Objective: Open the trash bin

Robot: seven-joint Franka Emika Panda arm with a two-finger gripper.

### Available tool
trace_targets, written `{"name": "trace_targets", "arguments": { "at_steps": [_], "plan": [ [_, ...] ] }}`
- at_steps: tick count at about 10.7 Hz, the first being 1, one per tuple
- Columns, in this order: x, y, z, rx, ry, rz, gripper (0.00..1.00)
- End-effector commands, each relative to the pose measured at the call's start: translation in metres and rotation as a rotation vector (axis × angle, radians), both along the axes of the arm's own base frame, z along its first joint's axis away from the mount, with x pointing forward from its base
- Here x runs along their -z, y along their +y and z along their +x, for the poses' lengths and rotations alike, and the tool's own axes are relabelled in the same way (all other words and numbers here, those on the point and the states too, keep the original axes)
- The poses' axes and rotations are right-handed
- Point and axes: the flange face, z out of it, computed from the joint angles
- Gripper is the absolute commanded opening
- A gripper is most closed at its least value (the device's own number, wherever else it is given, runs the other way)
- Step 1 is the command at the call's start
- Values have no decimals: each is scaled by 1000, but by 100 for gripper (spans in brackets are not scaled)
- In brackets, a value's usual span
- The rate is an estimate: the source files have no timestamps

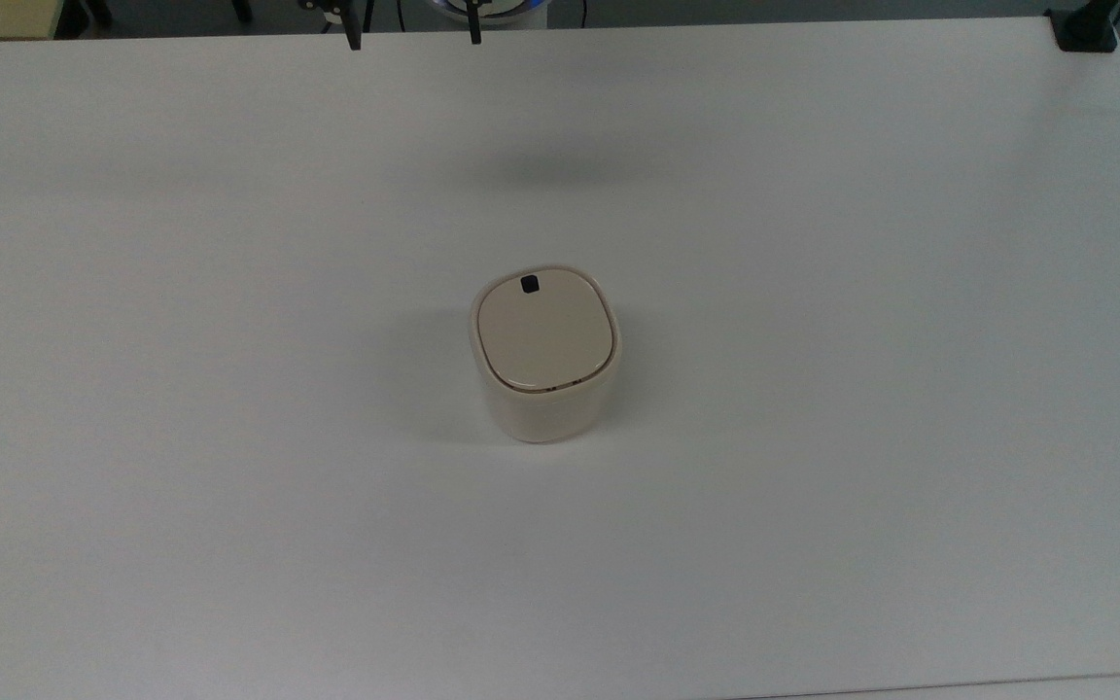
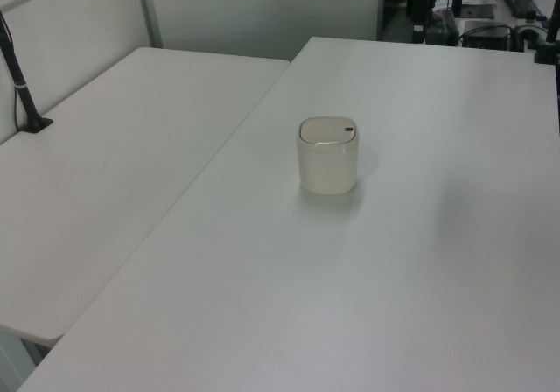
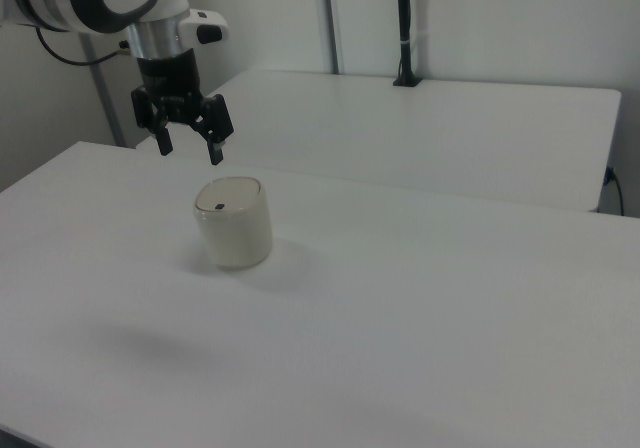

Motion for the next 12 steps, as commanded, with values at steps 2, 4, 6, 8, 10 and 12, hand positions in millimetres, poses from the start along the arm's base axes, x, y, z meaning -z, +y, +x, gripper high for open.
{"name": "trace_targets", "arguments": {
  "at_steps": [2, 4, 6, 8, 10, 12],
  "plan": [
    [-5, -1, -12, -20, 29, -20, 100],
    [-5, -1, -13, -20, 34, -20, 100],
    [-4, -1, -15, -25, 49, -20, 100],
    [-3, -3, -14, -25, 49, -20, 100],
    [-3, -5, -14, -25, 49, -21, 100],
    [-3, -5, -14, -46, 49, -21, 91]
  ]
}}
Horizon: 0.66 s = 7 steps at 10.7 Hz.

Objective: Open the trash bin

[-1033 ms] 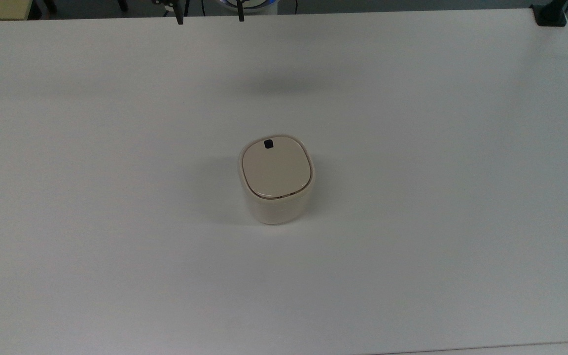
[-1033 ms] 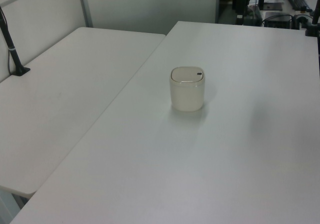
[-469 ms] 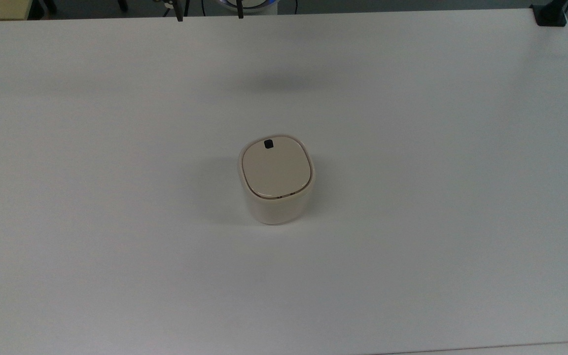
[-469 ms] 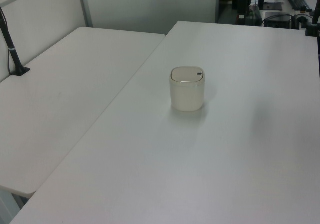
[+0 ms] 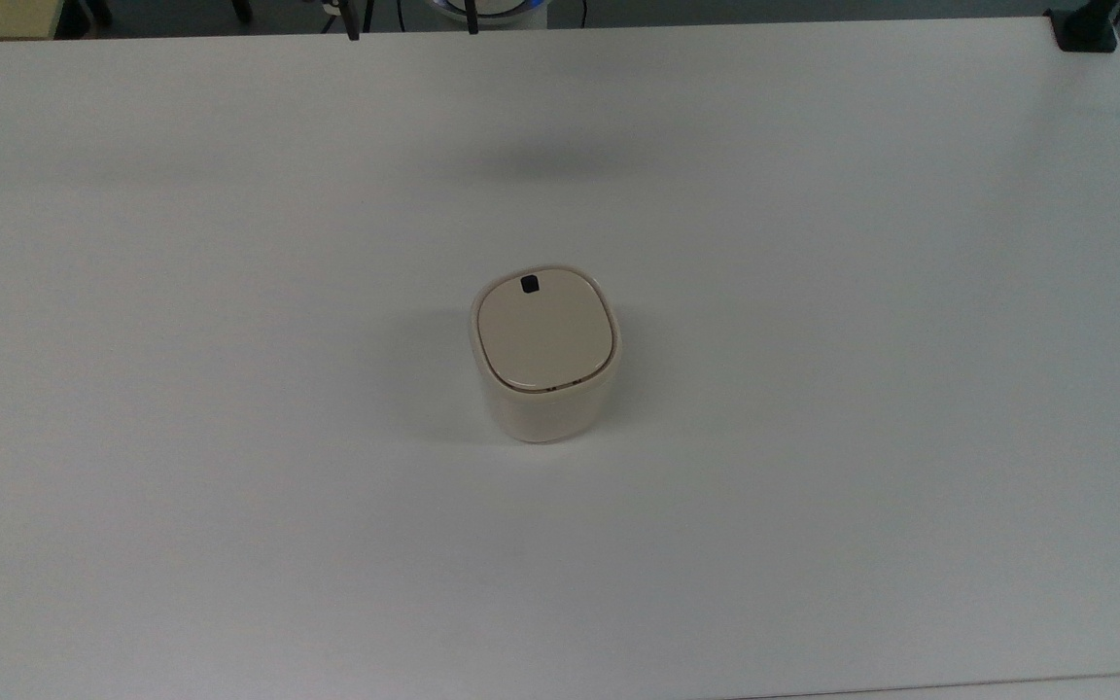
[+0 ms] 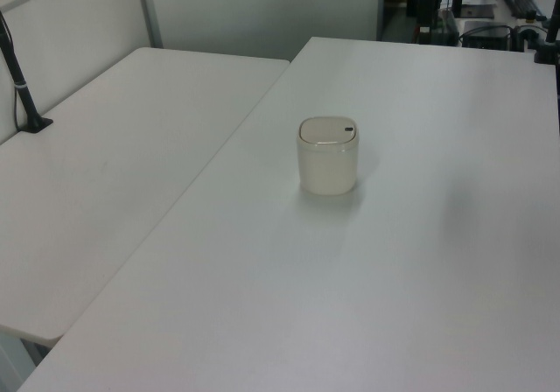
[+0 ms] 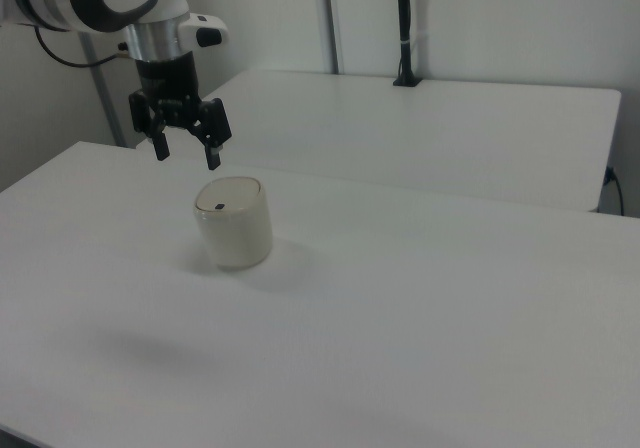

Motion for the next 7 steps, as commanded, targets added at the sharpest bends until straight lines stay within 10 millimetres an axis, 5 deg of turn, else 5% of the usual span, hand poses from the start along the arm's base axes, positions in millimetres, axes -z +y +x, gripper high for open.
{"name": "trace_targets", "arguments": {
  "at_steps": [1, 3, 5, 7],
  "plan": [
    [-5, -4, -9, -58, 9, -13, 73],
    [-5, -8, -8, -52, 9, -11, 39],
    [-4, -8, -7, -55, 11, -12, 16],
    [-3, -7, -6, -55, 6, -12, 13]
  ]
}}
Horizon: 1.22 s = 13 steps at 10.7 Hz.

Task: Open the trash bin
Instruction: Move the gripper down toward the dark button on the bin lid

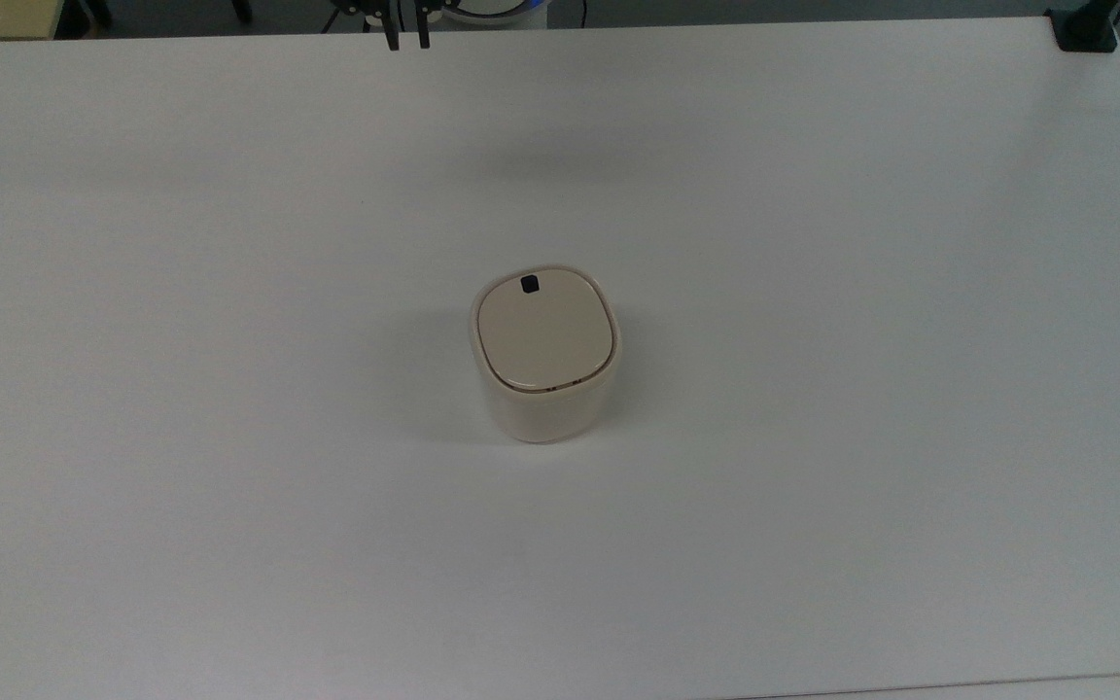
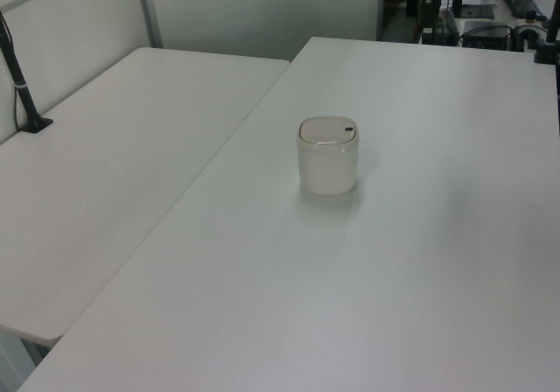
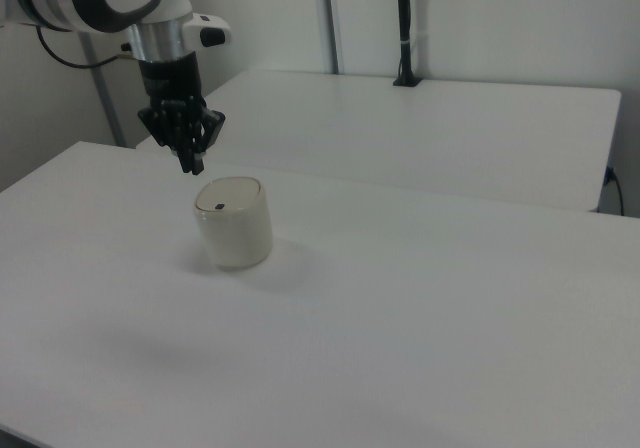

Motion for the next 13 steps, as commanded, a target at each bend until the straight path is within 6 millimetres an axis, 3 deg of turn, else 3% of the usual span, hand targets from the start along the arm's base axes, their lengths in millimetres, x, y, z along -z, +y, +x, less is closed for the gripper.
{"name": "trace_targets", "arguments": {
  "at_steps": [1, 5, 8, 12, 13],
  "plan": [
    [-3, -1, -5, -24, 2, -14, 13],
    [16, 15, 23, -46, -45, -14, 13],
    [54, 59, 56, -99, -92, -12, 13],
    [95, 84, 86, -73, -145, -5, 13],
    [108, 93, 92, -74, -154, -4, 7]
  ]
}}
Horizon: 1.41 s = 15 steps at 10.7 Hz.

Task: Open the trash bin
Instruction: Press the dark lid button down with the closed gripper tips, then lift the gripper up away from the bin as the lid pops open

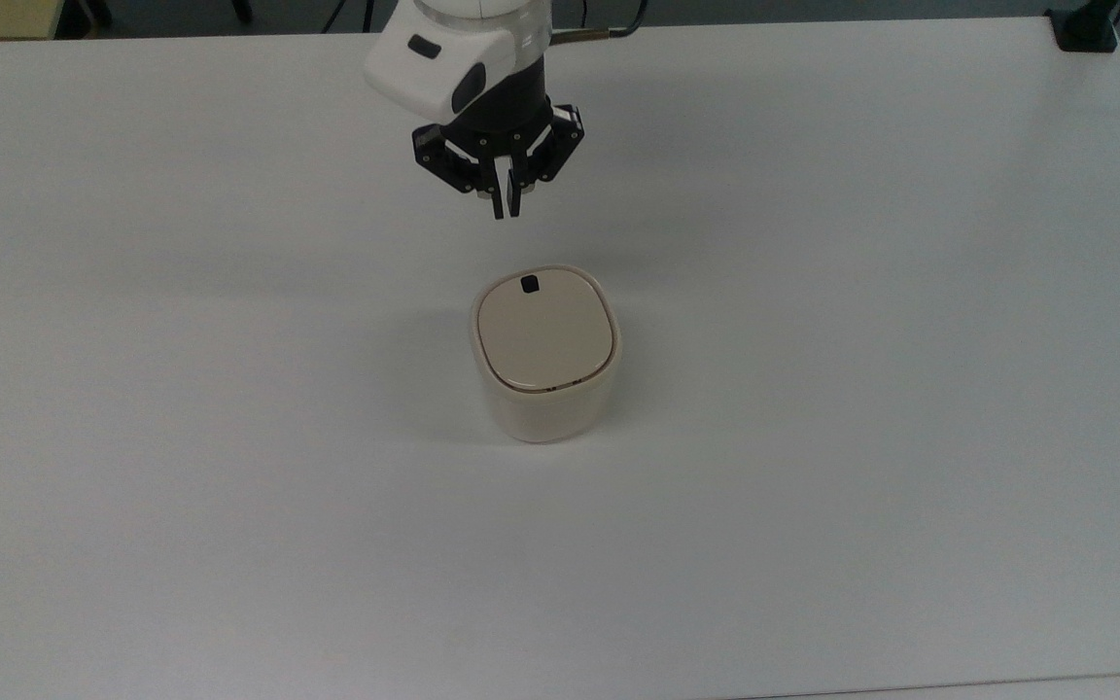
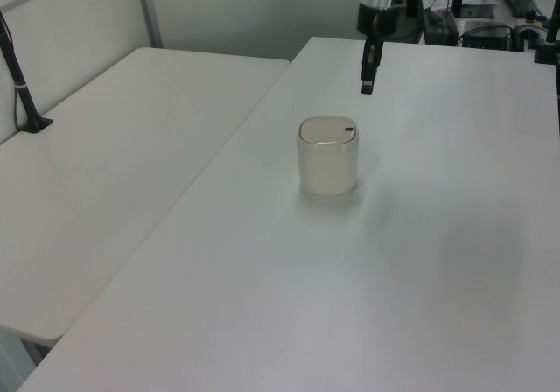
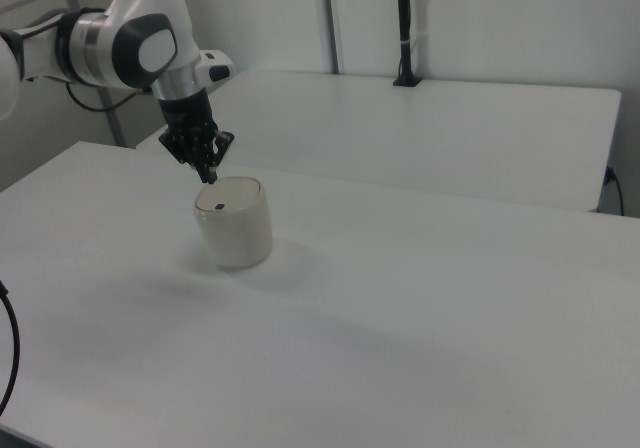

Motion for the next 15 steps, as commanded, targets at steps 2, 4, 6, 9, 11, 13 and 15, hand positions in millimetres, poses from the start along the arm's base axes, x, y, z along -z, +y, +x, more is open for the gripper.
{"name": "trace_targets", "arguments": {
  "at_steps": [2, 4, 6, 9, 11, 13, 15],
  "plan": [
    [44, 19, 27, 18, -42, -37, 1],
    [67, 34, 36, -2, -60, -40, 0],
    [80, 36, 41, -3, -66, -38, 0],
    [83, 38, 40, -8, -56, -41, 0],
    [58, 29, 33, 9, -59, -42, 0],
    [27, 19, 15, 29, 1, -56, 0],
    [-13, -8, -6, 71, 25, -62, 3]
  ]
}}
